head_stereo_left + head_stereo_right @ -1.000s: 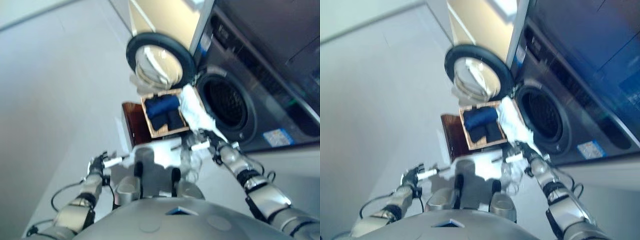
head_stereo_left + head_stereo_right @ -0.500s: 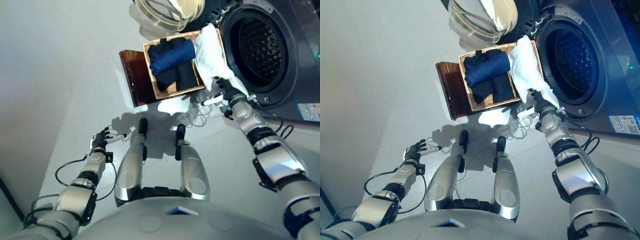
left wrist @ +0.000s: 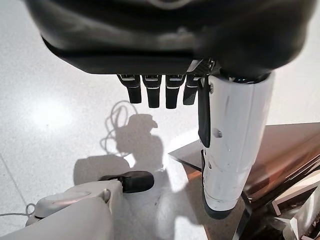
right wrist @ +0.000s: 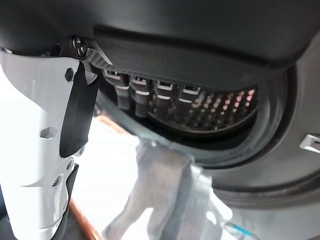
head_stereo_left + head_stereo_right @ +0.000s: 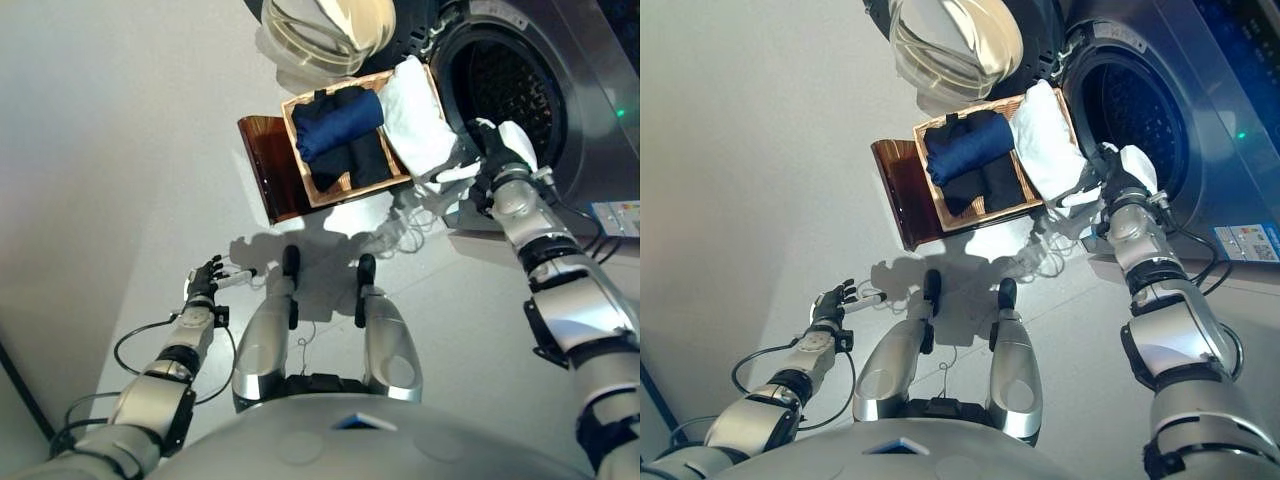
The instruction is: Pick up the clothes and place them into the washing machine
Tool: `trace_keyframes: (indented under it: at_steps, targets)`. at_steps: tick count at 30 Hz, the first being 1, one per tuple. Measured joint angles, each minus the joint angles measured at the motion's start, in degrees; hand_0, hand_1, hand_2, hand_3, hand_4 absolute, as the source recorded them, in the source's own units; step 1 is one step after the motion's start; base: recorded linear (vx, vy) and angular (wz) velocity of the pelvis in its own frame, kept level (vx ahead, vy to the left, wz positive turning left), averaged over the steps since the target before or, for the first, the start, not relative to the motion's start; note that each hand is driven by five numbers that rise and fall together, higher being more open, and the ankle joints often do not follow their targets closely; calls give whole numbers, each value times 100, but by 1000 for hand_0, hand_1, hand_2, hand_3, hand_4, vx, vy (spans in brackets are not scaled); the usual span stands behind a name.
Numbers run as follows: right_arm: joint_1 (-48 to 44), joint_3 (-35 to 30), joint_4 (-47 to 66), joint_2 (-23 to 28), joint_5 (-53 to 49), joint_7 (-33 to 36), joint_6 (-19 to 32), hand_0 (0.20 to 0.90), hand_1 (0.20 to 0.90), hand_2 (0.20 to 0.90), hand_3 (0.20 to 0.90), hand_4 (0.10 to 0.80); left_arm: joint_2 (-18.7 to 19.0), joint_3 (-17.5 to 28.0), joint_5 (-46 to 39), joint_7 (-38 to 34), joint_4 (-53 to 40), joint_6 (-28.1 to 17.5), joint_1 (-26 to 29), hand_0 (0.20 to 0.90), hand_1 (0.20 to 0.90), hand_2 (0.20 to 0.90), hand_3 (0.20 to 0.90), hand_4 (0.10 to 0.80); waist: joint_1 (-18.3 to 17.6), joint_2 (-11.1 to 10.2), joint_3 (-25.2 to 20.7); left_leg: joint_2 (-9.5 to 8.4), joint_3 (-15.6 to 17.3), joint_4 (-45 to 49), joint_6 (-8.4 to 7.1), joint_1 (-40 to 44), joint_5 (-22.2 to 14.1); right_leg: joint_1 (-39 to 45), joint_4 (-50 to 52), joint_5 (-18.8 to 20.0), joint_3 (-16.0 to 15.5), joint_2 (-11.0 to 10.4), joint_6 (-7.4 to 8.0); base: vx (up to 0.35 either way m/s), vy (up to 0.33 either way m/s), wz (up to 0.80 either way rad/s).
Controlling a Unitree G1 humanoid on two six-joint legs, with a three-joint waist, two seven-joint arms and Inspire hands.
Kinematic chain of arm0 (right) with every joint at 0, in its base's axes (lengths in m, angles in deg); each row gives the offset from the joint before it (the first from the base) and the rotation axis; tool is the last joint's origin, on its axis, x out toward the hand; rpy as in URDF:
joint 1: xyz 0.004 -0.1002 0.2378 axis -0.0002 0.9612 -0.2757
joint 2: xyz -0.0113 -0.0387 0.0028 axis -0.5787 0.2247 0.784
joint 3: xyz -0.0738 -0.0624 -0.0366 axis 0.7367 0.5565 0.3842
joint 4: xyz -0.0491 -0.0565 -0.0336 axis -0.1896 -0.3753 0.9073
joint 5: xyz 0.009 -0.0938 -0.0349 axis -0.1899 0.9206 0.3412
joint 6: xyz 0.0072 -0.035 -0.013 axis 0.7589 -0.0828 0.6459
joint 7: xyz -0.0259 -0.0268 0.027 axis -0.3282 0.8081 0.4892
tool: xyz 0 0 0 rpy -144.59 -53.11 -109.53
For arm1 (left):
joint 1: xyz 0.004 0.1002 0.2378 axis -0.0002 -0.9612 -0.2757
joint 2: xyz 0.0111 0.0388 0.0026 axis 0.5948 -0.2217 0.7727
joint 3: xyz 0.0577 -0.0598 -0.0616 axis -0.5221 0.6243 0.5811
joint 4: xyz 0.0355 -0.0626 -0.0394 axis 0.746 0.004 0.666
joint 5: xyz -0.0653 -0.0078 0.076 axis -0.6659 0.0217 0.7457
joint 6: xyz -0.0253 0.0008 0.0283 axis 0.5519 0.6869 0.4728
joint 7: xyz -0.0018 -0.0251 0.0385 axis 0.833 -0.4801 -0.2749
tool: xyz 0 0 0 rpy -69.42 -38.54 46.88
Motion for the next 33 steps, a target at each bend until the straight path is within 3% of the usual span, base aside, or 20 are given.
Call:
trace_keyframes:
  at_steps: [9, 20, 25, 33]
  targets:
    - [-332, 80, -856, 96, -270, -49, -21, 900, 900, 900, 900, 800, -38, -194, -45, -1, -22, -39, -59, 900, 900, 900, 900, 800, 160, 101, -79, -14, -2, -74, 24, -42, 17, -40, -85, 22, -7, 5, 9, -4, 2, 0]
    - [-1214, 307, -1335, 303, -375, -26, -14, 900, 900, 900, 900, 800, -50, -253, -345, -1, -313, -50, -38, 900, 900, 900, 900, 800, 295, 103, -88, -117, -91, 397, 1, -1160, 31, -1211, 616, -132, -31, -26, -15, -44, -7, 7]
    - [-1467, 370, -1336, 331, -386, -20, -8, 900, 900, 900, 900, 800, -40, -261, -416, -5, -353, -38, 72, 900, 900, 900, 900, 800, 311, 85, 283, -156, -221, 805, -71, -1614, -26, -1671, 1147, -277, -93, -52, -83, -28, 6, 13]
    - [-1826, 577, -1391, 309, -439, -1, -12, 900, 900, 900, 900, 800, -39, -266, -581, -134, -434, -63, 356, 900, 900, 900, 900, 800, 311, 33, 396, -205, -343, 1441, -105, -2410, -147, -2316, 1606, -353, -184, -82, -111, -25, 5, 8]
